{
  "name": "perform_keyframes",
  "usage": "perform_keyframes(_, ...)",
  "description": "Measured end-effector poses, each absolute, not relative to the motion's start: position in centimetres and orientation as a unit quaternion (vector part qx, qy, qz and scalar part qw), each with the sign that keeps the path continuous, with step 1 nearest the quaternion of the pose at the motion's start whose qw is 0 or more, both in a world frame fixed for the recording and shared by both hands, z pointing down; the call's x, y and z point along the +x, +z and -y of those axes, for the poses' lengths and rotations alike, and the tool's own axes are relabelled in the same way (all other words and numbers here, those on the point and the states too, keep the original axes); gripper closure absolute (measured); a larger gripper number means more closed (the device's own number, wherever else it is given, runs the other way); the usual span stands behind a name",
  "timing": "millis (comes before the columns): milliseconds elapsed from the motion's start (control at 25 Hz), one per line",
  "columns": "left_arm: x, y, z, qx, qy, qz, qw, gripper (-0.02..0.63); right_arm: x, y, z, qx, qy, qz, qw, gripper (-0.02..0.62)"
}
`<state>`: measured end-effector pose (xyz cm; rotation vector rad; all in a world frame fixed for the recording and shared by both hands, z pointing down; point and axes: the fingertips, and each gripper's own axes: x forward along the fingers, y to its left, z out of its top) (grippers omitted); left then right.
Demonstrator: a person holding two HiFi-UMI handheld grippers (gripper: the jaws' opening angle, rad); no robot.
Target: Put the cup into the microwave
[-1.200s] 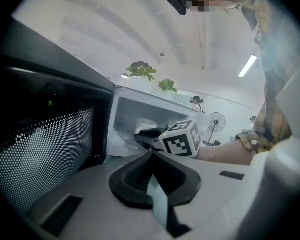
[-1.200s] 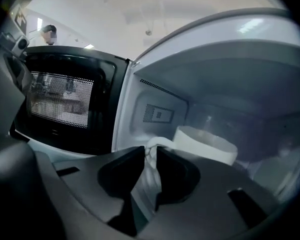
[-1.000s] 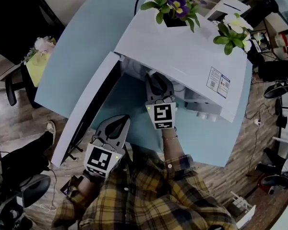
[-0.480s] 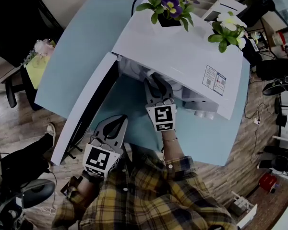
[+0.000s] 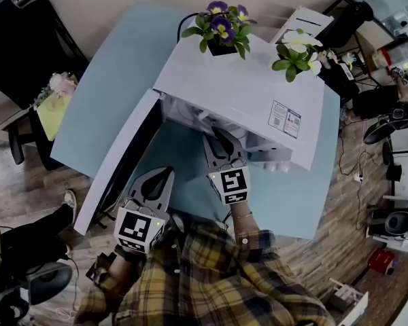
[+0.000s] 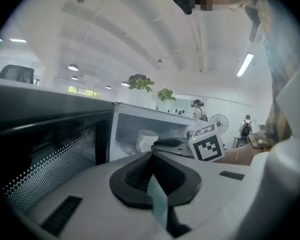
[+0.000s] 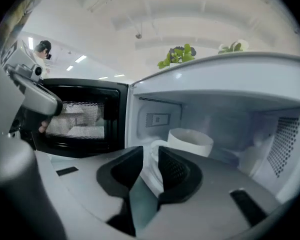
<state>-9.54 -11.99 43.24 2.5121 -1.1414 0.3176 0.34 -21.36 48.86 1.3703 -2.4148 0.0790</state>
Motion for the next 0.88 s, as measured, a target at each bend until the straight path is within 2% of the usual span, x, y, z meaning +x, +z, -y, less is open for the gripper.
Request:
perform_keyframes(640, -7.9, 38.1, 13.2, 0.905, 0.063, 0.401, 0.129, 0.614, 2.6, 38.7, 16.8, 0.479, 0.011, 0.870, 0.115, 0.520)
perform_keyframes(880, -6.7, 37.0, 13.2, 0.910, 0.052, 0.392, 0.122, 0.614, 5.3, 36.0, 14.6, 0.484, 0.030, 0.872, 0.062, 0.522)
